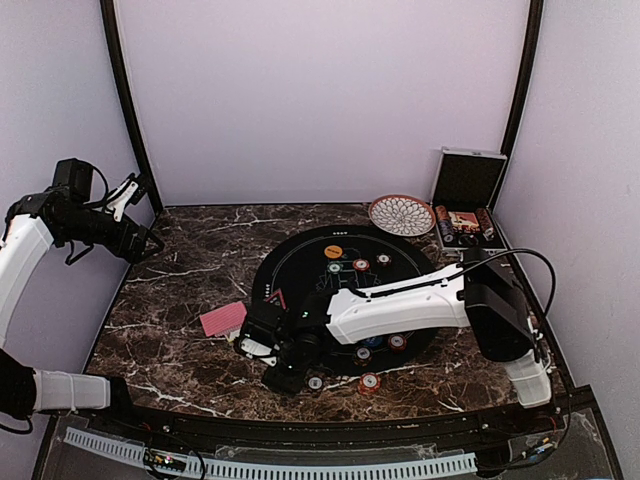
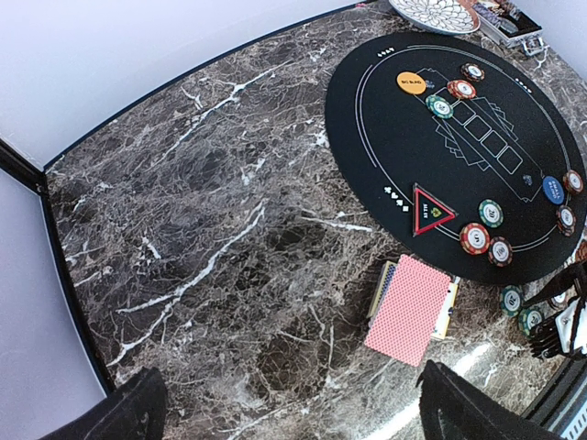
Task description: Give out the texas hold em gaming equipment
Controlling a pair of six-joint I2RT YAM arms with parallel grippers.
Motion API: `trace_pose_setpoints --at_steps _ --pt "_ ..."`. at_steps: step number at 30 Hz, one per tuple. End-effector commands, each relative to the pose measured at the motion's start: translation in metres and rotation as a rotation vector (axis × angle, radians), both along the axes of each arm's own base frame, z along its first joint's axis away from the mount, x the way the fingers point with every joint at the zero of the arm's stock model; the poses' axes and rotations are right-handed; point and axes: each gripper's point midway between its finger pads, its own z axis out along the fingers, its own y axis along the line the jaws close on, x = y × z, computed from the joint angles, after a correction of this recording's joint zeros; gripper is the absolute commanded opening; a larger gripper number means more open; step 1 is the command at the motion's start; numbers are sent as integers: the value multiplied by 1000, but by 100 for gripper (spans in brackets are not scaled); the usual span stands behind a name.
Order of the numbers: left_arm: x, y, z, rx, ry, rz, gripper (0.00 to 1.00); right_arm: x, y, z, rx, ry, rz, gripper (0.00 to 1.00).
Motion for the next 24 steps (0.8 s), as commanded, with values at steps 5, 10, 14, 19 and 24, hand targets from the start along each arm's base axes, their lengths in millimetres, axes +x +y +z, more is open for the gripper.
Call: trace_pose_setpoints --at_steps 5,10,14,19,24 --pt "-8 -2 1 1 -4 -15 99 5 12 5 20 -37 9 53" --pt "-8 -2 1 3 -5 -13 99 4 11 2 11 -33 9 46" --pt "-8 -2 2 4 -8 -12 99 4 9 0 2 -33 9 42" --pt "-8 -2 2 5 -10 -11 99 3 6 -4 -11 -28 13 40" --pt "-9 -2 2 8 -9 -12 99 5 8 4 1 -41 11 31"
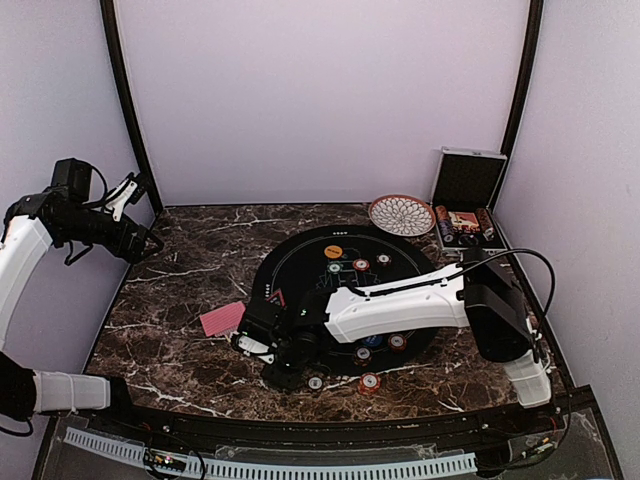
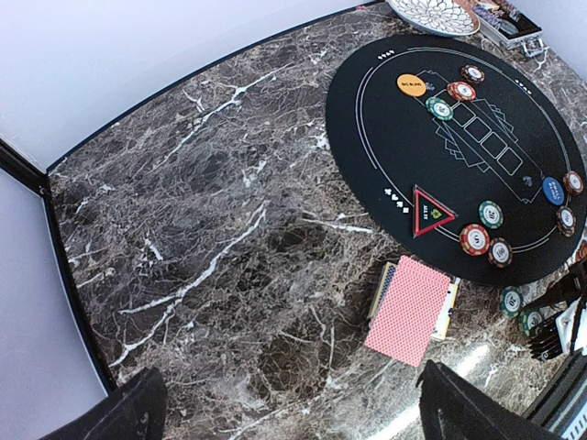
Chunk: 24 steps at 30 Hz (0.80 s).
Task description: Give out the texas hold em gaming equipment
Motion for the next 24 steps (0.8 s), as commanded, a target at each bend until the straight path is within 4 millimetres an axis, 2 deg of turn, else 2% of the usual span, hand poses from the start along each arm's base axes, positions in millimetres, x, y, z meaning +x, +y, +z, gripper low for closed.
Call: trace_pose_setpoints --at_steps 1,9,15,19,24 --pt "-7 -1 0 7 -2 -11 99 1 3 3 -4 -22 3 29" --pt "-8 -3 -2 6 -1 -22 99 16 3 50 58 -73 -29 26" --pt "-9 -5 -10 5 18 -42 99 30 -8 82 104 -74 -87 25" --pt "-10 -8 -17 -13 49 -61 99 51 -31 93 114 -78 -170 25" --pt "-12 -15 -17 -30 38 -95 99 93 -83 93 102 -83 -353 24"
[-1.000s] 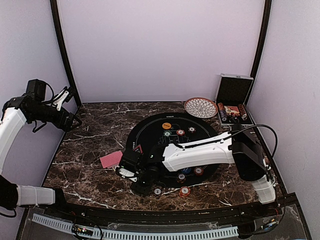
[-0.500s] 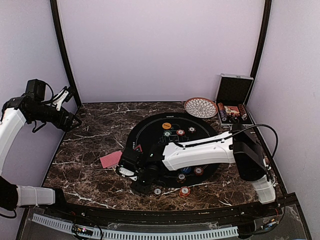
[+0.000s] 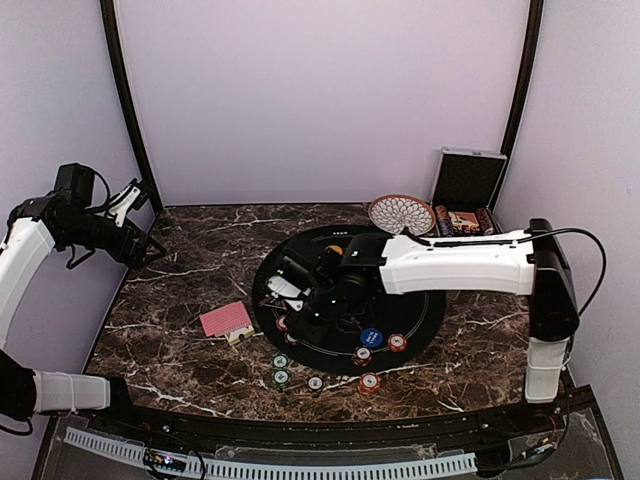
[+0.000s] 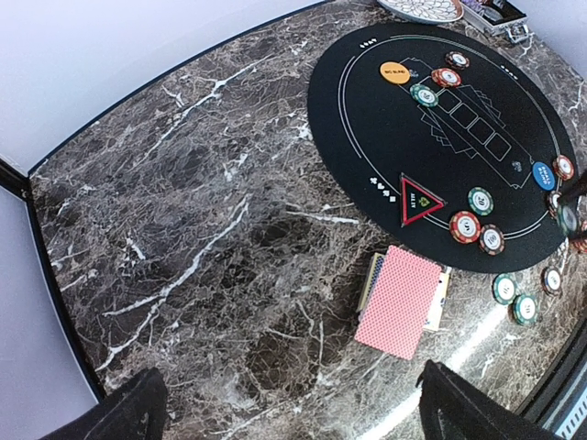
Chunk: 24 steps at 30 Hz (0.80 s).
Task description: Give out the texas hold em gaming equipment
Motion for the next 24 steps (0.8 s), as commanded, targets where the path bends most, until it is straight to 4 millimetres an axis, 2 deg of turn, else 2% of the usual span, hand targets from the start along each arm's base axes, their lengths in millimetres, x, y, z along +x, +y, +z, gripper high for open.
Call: trace_pose_setpoints --at_steps 1,6,11,13,17,24 --pt "-8 -11 -6 -24 14 -58 99 42 -56 -2 -9 2 -208 23" --pt "-5 -8 -7 -4 7 -50 99 76 -129 -15 -26 7 -431 22" --pt "1 -2 0 31 -32 -28 99 93 -191 -30 -64 11 -616 22" --pt "2 1 2 43 -48 -17 99 96 -209 -35 -70 20 -676 22" --pt "6 7 3 62 -57 18 99 98 -228 -48 -85 43 -732 22" --pt "13 17 -11 84 32 72 99 93 -227 -69 -97 89 -732 21"
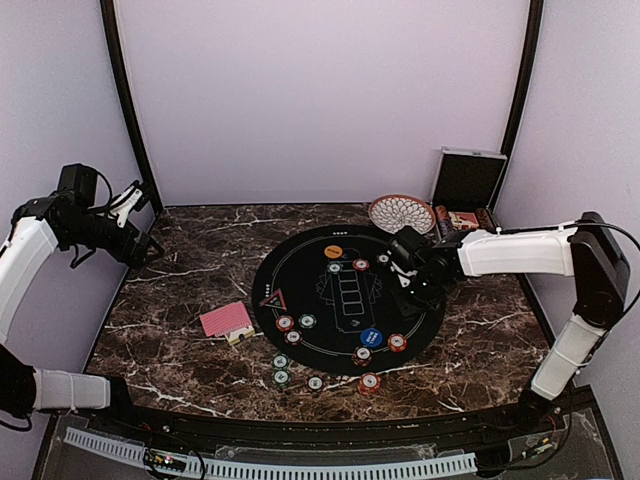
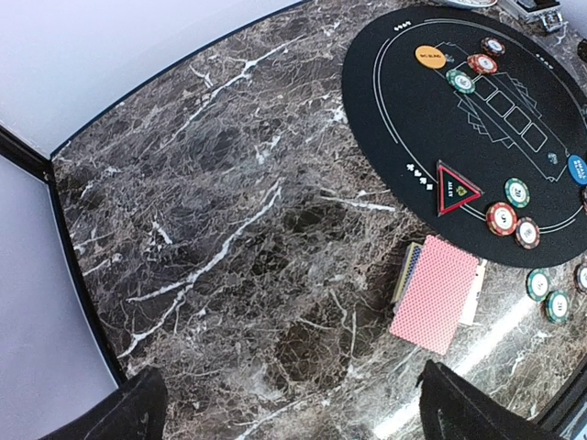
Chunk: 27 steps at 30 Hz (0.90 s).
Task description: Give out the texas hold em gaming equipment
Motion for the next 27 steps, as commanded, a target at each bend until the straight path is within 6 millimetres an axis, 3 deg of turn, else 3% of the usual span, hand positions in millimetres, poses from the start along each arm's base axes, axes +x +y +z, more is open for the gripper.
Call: trace_pose_setpoints --at_steps 1,10,16,22,27 --pt "4 7 -4 22 40 44 99 1 4 -10 32 4 -26 21" --pt "7 5 0 12 19 36 99 -10 -6 -25 13 34 -47 20" --pt "-5 -13 -15 -8 84 -58 99 -17 -11 -32 5 50 -58 23" --pt "-17 -39 -36 22 118 -146 99 -16 -13 -34 -4 52 -70 48" --pt "-21 -51 -58 35 170 -182 99 -7 -12 -18 -3 16 -83 65"
